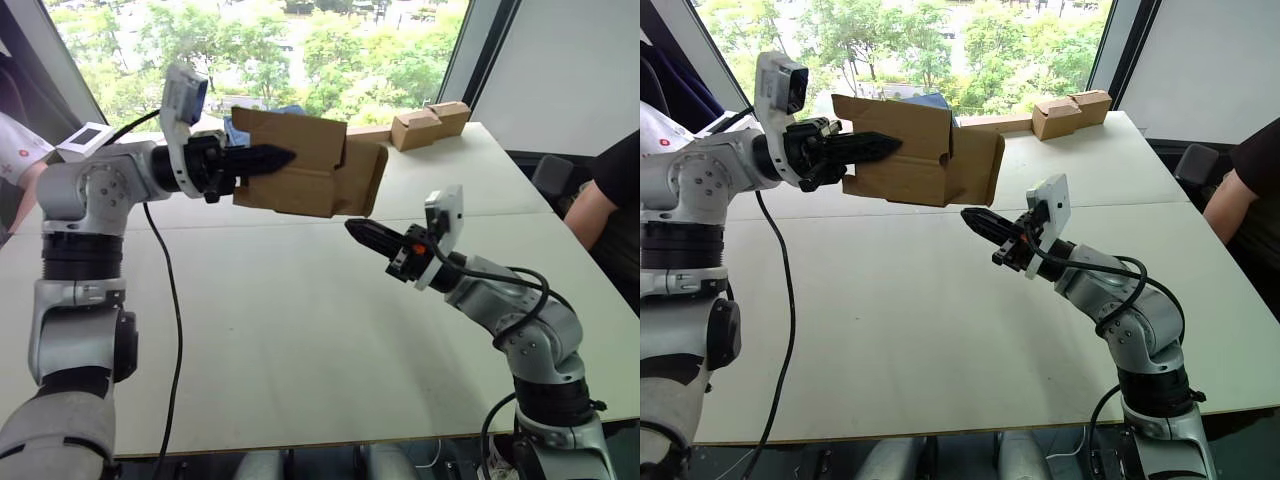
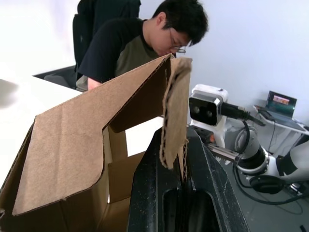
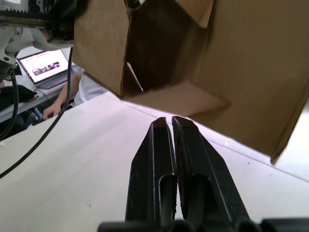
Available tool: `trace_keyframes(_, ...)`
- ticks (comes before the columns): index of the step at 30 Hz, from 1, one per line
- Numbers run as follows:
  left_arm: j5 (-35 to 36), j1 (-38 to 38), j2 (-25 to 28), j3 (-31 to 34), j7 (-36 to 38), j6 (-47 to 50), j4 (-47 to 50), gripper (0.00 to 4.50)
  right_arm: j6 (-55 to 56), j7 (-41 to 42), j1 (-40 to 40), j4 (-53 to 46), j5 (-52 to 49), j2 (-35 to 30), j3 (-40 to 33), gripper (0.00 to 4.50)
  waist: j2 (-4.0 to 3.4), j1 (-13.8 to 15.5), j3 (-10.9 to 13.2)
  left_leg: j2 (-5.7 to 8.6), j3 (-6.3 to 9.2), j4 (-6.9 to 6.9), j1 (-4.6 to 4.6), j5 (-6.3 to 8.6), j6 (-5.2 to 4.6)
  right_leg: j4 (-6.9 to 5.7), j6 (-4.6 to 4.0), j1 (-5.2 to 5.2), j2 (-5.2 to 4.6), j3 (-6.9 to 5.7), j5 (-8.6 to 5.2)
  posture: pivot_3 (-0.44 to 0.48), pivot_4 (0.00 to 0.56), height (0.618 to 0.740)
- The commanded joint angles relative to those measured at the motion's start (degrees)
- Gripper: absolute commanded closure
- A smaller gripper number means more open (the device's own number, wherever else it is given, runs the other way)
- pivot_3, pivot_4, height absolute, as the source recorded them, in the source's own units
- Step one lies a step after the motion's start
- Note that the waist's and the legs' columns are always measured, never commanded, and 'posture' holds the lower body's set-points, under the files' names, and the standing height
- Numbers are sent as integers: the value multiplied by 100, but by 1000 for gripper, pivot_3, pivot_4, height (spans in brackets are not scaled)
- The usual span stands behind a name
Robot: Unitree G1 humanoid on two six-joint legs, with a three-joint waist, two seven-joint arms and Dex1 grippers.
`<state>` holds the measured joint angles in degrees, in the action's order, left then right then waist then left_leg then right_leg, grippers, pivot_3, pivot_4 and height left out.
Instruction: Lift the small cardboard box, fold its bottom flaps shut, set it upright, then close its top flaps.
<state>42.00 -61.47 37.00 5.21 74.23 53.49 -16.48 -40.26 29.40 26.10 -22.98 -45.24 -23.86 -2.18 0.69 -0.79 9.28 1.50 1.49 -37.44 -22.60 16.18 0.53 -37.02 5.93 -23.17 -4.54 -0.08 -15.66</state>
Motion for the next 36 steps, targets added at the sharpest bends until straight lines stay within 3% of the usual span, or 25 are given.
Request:
trace_keyframes(1, 145, -67, 42, 120, 4, 43, 228, 4500, 162, 89, 145, 4, 28, 107, 5, 4365, 0, 0, 0, 0, 0, 0, 0, 0, 0, 0, 0, 0, 0, 0, 0, 0, 150, 737)
trace_keyframes(22, 230, 123, -12, 152, -178, 88, 421, 4500, -17, 189, 540, -123, -201, 462, 131, 4365, 0, -9, 0, 0, 1, 0, 0, -1, 1, -2, 0, -1, -1, 0, 0, 0, 150, 737)
trace_keyframes(30, 229, 57, 59, 255, -220, 31, 312, 4500, -568, 344, 522, -248, -1196, -468, -955, 4365, 0, 6, 0, 2, 1, -1, 0, 0, 1, -2, 0, 0, -4, 0, 0, 0, 150, 737)
trace_keyframes(36, 256, 74, 1, 294, -245, 20, 317, 4500, -294, 170, 575, 683, -1171, -632, -1618, 4365, 2, -2, 1, 1, 0, -1, 1, 0, 0, -1, 0, 1, -3, 0, 0, 0, 150, 737)
